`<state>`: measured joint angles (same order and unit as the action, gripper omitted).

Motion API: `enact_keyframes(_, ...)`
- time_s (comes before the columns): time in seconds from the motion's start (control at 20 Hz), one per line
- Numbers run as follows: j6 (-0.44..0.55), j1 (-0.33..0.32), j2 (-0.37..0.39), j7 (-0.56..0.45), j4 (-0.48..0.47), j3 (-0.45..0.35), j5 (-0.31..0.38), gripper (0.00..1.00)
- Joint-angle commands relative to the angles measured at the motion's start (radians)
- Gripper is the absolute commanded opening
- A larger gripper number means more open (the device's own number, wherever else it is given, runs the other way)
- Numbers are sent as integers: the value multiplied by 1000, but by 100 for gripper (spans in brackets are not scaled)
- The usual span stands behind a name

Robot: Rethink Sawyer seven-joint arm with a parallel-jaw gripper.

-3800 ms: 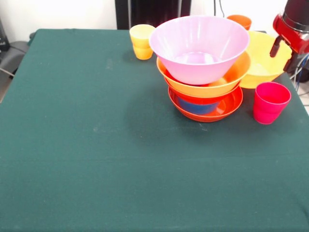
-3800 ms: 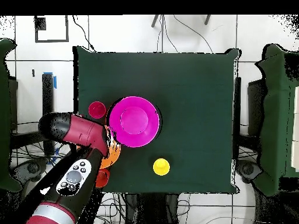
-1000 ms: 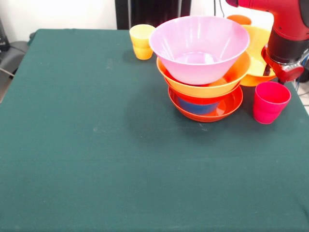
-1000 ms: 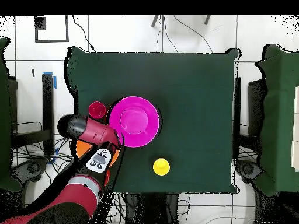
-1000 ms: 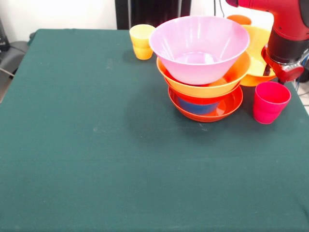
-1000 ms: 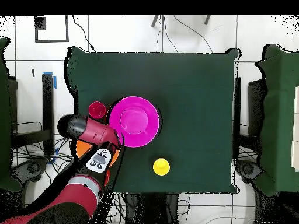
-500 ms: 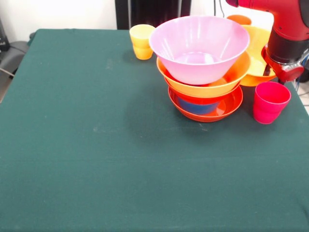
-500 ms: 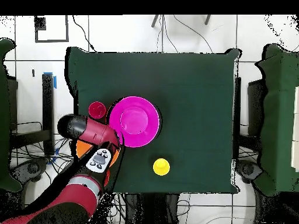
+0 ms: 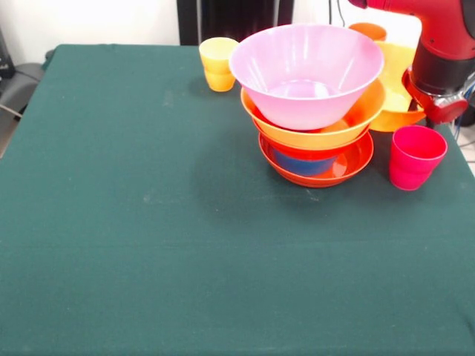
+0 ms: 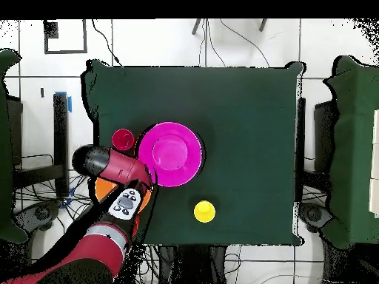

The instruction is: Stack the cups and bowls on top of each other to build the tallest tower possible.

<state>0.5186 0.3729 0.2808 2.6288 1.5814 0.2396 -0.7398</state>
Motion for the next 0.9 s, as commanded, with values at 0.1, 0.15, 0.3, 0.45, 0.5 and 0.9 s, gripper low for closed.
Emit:
enact_keyframes(0.1, -30, -27, -29, 42, 76, -115, 62, 0)
enact_keyframes(0.15, -31, -28, -25, 43, 81, -114, 62, 0)
enact_keyframes(0.3, -24, -27, -8, 50, 94, -110, 63, 0)
enact_keyframes(0.45, -8, -22, 26, 59, 117, -113, 54, 0)
enact_keyframes(0.5, -2, -19, 38, 63, 126, -113, 52, 0)
enact_keyframes(0.9, 11, -13, 103, 96, 171, -138, 15, 0)
